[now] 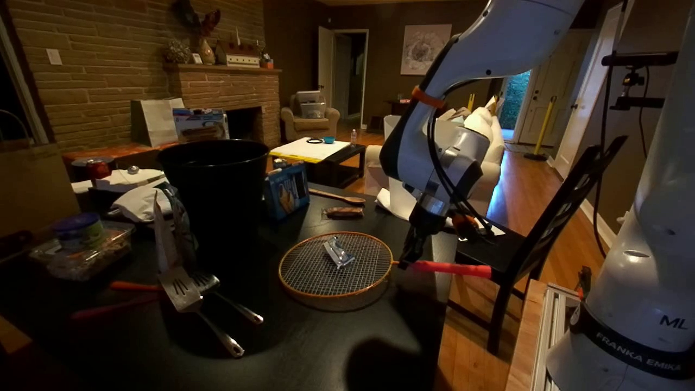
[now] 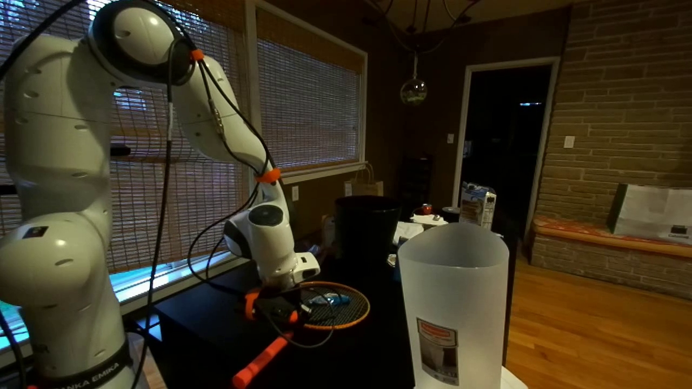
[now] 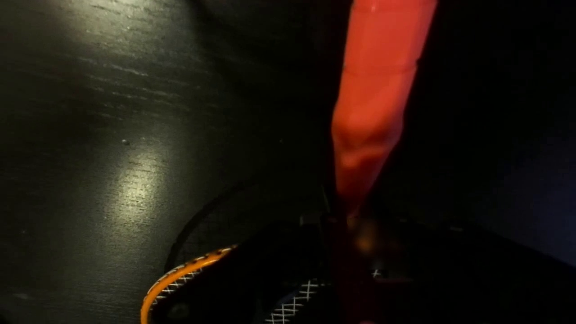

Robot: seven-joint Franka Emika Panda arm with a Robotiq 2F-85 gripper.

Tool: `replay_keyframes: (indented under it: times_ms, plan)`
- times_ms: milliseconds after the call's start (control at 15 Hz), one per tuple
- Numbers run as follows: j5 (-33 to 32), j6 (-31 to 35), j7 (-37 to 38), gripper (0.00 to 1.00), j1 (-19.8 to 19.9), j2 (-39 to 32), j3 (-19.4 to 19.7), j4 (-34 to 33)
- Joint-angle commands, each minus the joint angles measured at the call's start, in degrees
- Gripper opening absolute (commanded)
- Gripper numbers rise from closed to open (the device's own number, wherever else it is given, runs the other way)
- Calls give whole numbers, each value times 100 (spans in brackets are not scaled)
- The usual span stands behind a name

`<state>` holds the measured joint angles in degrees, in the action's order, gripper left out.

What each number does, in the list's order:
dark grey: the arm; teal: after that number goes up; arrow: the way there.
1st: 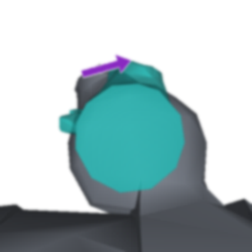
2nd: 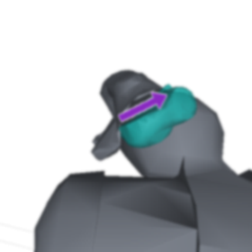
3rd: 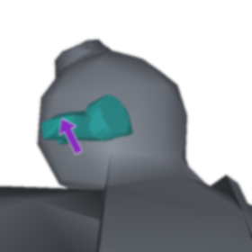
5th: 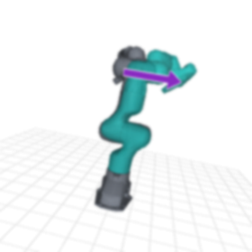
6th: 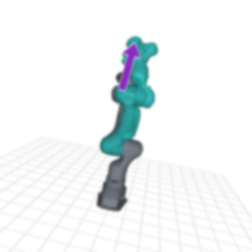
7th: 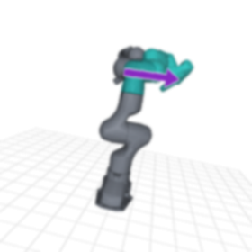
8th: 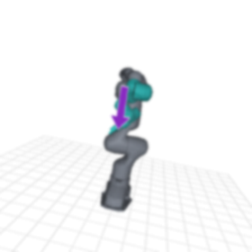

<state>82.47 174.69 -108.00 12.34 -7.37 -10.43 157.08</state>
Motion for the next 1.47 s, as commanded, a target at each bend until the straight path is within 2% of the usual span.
replay_keyframes:
  times_ms: [0, 467, 933, 1000, 1133, 1400]
  plan:
    - [28, 20, 47, 4, -17, 127, 18, 45]
    - [-96, 791, 210, 4, -185, -720, 59, 31]
    - [-11, 774, 286, 4, -254, -799, 75, 24]
    - [-23, 775, 307, 40, -257, -802, 75, 24]
    - [-1, 755, 328, 47, -259, -756, 57, 24]
    - [30, 726, 381, 76, -270, -670, 30, 23]
